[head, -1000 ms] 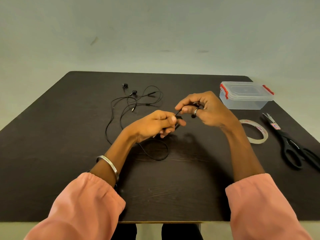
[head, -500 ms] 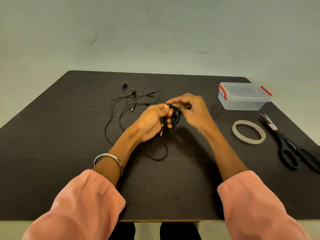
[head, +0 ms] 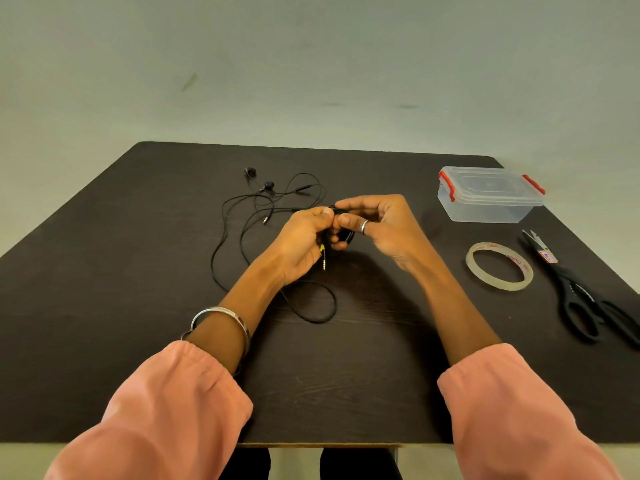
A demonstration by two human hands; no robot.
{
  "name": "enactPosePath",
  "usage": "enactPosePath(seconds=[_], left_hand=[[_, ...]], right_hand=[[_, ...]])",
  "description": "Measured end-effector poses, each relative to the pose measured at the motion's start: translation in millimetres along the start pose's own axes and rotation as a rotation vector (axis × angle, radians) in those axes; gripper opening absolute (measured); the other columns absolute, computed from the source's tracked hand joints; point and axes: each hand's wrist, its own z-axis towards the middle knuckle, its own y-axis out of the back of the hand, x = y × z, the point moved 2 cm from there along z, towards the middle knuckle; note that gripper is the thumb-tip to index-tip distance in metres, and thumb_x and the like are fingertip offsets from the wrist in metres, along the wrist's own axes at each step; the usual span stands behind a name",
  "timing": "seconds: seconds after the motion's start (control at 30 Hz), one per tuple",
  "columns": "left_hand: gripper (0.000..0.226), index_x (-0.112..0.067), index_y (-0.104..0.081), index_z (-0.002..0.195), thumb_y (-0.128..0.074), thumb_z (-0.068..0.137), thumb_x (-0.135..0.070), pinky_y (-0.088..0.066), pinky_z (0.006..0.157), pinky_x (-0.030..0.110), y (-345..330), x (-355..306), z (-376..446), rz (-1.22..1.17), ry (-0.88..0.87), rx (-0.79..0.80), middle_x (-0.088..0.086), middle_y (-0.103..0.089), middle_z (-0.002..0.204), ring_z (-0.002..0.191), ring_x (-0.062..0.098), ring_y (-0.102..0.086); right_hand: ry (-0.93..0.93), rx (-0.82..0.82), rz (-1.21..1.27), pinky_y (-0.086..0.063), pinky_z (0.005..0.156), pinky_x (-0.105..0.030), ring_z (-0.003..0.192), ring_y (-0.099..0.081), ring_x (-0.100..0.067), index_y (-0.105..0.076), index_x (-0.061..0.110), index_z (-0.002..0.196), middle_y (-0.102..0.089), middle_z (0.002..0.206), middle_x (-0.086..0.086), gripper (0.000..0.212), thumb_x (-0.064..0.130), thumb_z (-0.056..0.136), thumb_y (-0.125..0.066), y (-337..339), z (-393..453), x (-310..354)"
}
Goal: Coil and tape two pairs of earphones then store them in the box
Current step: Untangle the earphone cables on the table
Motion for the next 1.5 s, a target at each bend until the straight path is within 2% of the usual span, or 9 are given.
enactPosePath(seconds=[0.17,0.4,0.57,0.73,0.83,0.9,1.03,1.23,1.5], left_hand=[[0.034,-0.009,-0.057,0.077,-0.035,0.103,-0.011,-0.051,0.075,0.033,1,-2,0,0.117,-0.041,0.024,0.003,-0.055,0.075,0.068,0.012,-0.053],[0.039,-0.008,-0.048,0.065,-0.035,0.102,-0.009,-0.048,0.065,0.027,5,-4,-1,0.244,-0.047,0.103,0.005,-0.052,0.07,0.068,0.015,-0.05],[0.041,-0.011,-0.048,0.059,-0.039,0.099,-0.006,-0.04,0.071,0.028,8,-5,0,0.41,-0.094,0.037,0.0,-0.049,0.066,0.072,0.013,-0.046],[0.04,-0.013,-0.057,0.062,-0.041,0.099,-0.011,-0.034,0.078,0.034,11,-6,1,0.499,-0.14,-0.015,0.005,-0.051,0.07,0.076,0.023,-0.041],[0.041,-0.018,-0.059,0.063,-0.043,0.1,-0.015,-0.035,0.074,0.026,10,-9,1,0.678,-0.192,-0.033,0.003,-0.051,0.073,0.072,0.015,-0.045],[0.039,-0.018,-0.058,0.066,-0.042,0.101,-0.015,-0.034,0.069,0.023,9,-8,1,0.803,-0.225,-0.047,-0.002,-0.049,0.074,0.069,0.008,-0.043],[0.036,-0.023,-0.056,0.07,-0.041,0.102,-0.02,-0.039,0.069,0.027,10,-2,3,0.836,-0.204,-0.073,-0.004,-0.059,0.073,0.069,0.011,-0.051],[0.035,-0.022,-0.057,0.071,-0.041,0.102,-0.02,-0.051,0.078,0.042,9,-3,2,0.858,-0.227,-0.128,0.002,-0.063,0.076,0.078,0.026,-0.062],[0.033,-0.02,-0.054,0.072,-0.041,0.102,-0.018,-0.048,0.066,0.035,4,-2,1,0.935,-0.315,-0.169,0.002,-0.06,0.07,0.066,0.017,-0.058]], right_hand=[[0.019,0.108,-0.108,-0.054,0.085,-0.021,0.091,-0.068,-0.007,-0.066,0.004,0.115,-0.071,0.098,-0.006,0.032,0.001,0.083,-0.069,6,-1,2],[0.026,0.103,-0.262,-0.055,0.082,-0.047,0.085,-0.064,-0.032,-0.058,0.02,0.114,-0.066,0.085,-0.005,0.046,0.006,0.076,-0.078,5,1,-4],[0.136,0.125,-0.45,-0.052,0.079,-0.03,0.084,-0.062,-0.014,-0.063,0.017,0.122,-0.066,0.094,0.001,0.038,0.008,0.085,-0.069,1,-1,-3],[0.197,0.062,-0.58,-0.051,0.077,-0.039,0.084,-0.061,-0.023,-0.072,0.013,0.107,-0.065,0.092,-0.007,0.024,0.003,0.087,-0.062,-1,2,-1],[0.184,0.05,-0.643,-0.047,0.077,-0.023,0.089,-0.058,-0.022,-0.072,0.011,0.104,-0.06,0.095,-0.008,0.028,-0.005,0.085,-0.057,-2,3,-3],[0.145,0.042,-0.637,-0.043,0.077,-0.012,0.091,-0.056,-0.019,-0.072,0.01,0.102,-0.057,0.098,-0.007,0.028,-0.007,0.086,-0.055,0,3,-4],[0.075,0.055,-0.559,-0.053,0.087,-0.029,0.096,-0.064,-0.014,-0.072,0.013,0.105,-0.07,0.098,-0.003,0.032,-0.008,0.087,-0.054,0,3,-6],[0.026,0.055,-0.453,-0.047,0.081,-0.005,0.095,-0.063,-0.003,-0.07,0.013,0.114,-0.073,0.101,-0.001,0.034,-0.005,0.09,-0.055,-3,1,-3],[0.11,0.081,-0.758,-0.046,0.094,-0.036,0.105,-0.061,-0.024,-0.064,0.016,0.122,-0.07,0.109,-0.008,0.039,0.003,0.086,-0.055,-2,0,2]])
